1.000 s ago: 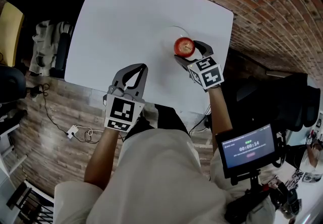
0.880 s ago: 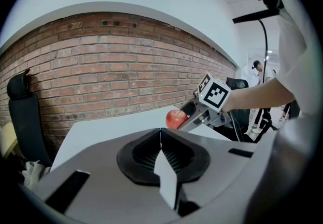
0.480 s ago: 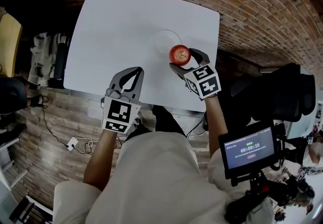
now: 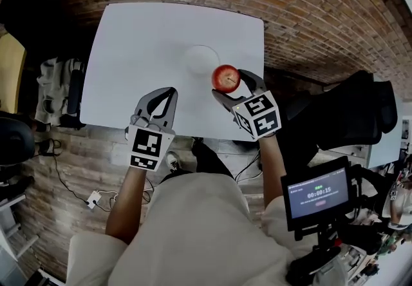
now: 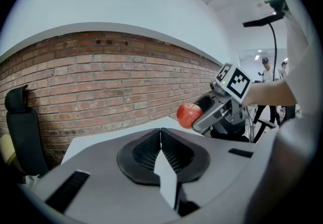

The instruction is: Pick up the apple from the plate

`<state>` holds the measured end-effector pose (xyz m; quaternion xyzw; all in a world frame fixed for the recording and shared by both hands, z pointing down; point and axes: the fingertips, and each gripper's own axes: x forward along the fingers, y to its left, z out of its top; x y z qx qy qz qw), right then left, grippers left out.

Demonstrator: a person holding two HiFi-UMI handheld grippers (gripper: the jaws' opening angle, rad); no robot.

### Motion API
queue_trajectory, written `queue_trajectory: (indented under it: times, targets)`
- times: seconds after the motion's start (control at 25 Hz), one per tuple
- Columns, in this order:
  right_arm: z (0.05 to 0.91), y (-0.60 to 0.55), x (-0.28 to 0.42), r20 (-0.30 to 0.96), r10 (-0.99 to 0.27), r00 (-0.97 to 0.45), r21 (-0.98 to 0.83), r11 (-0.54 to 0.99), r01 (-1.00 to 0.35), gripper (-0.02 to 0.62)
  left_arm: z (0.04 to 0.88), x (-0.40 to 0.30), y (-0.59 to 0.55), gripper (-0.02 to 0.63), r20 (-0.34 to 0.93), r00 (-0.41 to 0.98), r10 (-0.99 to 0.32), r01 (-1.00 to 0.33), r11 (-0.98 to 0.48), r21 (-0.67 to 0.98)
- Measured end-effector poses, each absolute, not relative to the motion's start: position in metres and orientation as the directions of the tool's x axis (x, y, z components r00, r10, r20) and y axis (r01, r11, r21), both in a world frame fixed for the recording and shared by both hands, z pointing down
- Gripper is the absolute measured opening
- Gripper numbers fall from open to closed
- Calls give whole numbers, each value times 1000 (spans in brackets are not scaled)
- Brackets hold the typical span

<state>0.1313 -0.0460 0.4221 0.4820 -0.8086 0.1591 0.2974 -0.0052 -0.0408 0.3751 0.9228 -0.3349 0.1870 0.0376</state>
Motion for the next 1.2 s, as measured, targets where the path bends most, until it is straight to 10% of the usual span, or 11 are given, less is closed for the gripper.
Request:
queue_trajectory:
  times: [1.2]
  targets:
    - [299,26,129,416,-862,-290,116,367,-923,380,274,7,-15,6,161,793,-587,-576,-809,-112]
